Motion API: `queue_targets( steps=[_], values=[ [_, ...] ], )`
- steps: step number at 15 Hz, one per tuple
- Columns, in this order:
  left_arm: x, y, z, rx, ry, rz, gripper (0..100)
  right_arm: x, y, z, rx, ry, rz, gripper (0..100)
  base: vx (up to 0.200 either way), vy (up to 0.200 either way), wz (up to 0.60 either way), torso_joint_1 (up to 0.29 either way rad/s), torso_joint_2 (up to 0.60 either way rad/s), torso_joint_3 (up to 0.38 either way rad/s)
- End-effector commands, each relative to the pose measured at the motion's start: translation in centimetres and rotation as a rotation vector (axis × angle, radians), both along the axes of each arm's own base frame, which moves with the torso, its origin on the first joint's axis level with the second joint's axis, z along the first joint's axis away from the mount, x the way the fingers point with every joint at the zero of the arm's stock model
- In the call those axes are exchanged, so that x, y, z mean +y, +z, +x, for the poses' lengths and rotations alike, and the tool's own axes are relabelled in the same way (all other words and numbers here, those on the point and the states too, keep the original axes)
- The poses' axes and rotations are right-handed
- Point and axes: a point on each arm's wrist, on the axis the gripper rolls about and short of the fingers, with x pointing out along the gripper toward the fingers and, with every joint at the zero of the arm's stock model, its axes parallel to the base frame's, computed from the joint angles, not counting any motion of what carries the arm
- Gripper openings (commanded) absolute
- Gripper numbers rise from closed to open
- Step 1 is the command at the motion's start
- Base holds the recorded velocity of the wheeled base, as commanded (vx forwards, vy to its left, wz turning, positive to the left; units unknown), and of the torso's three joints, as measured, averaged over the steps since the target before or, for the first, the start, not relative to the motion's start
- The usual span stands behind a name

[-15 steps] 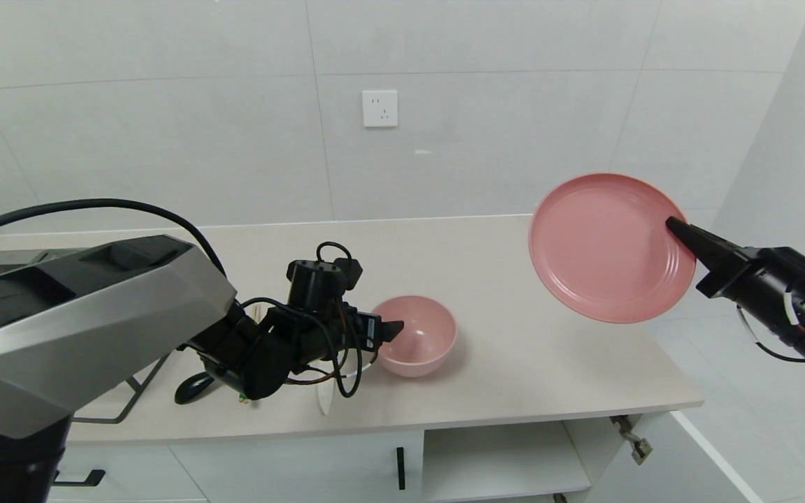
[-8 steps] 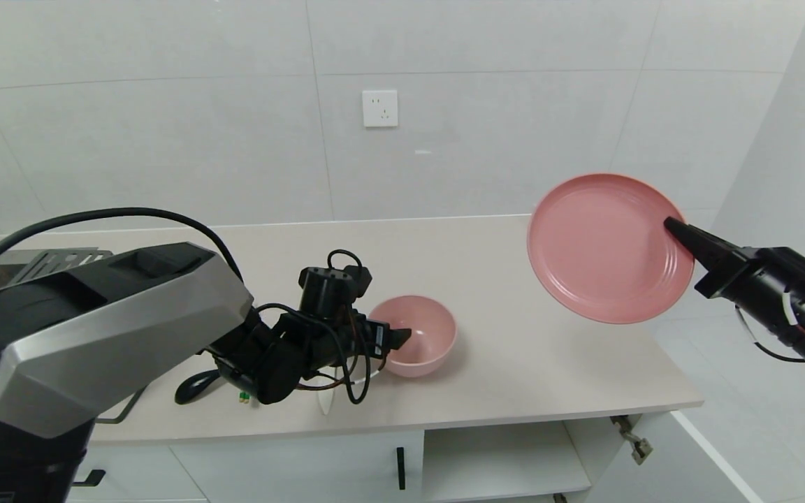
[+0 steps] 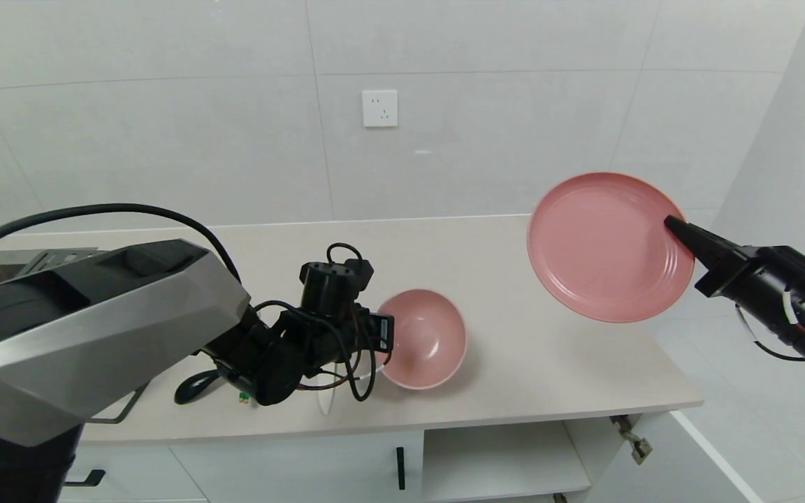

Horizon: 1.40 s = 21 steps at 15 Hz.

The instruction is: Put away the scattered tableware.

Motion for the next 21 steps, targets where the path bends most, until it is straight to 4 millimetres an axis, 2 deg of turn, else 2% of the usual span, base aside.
queue_targets(
  steps=[1,5,6,7,8,12,15,17,21],
  values=[
    [0.6,3.3,-0.2,-0.078,0.01,-0.04,0,0.0,0.1,0.0,-0.006,0.001,-0.001,0,0.0,0.0,0.0,0.0,0.0,0.0],
    [2.1,6.1,-0.2,-0.205,0.028,-0.021,0,0.0,0.5,0.3,-0.026,0.001,0.0,0,0.0,0.0,0.0,0.0,0.0,0.0],
    [3.0,7.2,0.0,-0.321,0.05,0.009,0,0.1,1.1,0.7,-0.053,0.001,0.003,0,0.0,0.0,0.0,0.0,0.0,0.0],
    [3.3,7.6,-0.1,-0.347,0.058,0.013,0,0.1,1.1,0.8,-0.056,0.001,0.003,0,0.0,0.0,0.0,0.0,0.0,0.0],
    [4.3,9.0,-1.1,-0.382,0.08,0.007,0,0.1,1.1,0.8,-0.054,0.017,0.005,0,0.0,0.0,0.0,0.0,0.0,0.0],
    [8.3,12.3,-4.2,-0.454,0.147,-0.005,0,0.3,0.9,1.3,-0.046,0.069,0.003,0,0.0,0.0,0.0,0.0,0.0,0.0],
    [11.3,15.5,-7.9,-0.567,0.203,-0.058,0,0.6,0.8,1.2,-0.041,0.165,-0.016,0,0.0,0.0,0.0,0.0,0.0,0.0],
    [13.1,16.4,-9.1,-0.627,0.247,-0.108,0,0.6,0.6,1.1,-0.038,0.165,-0.023,0,0.0,0.0,0.0,0.0,0.0,0.0],
    [13.5,16.3,-10.8,-0.773,0.245,-0.197,0,0.5,1.0,0.6,-0.052,0.165,-0.023,0,0.0,0.0,0.0,0.0,0.0,0.0]
  ],
)
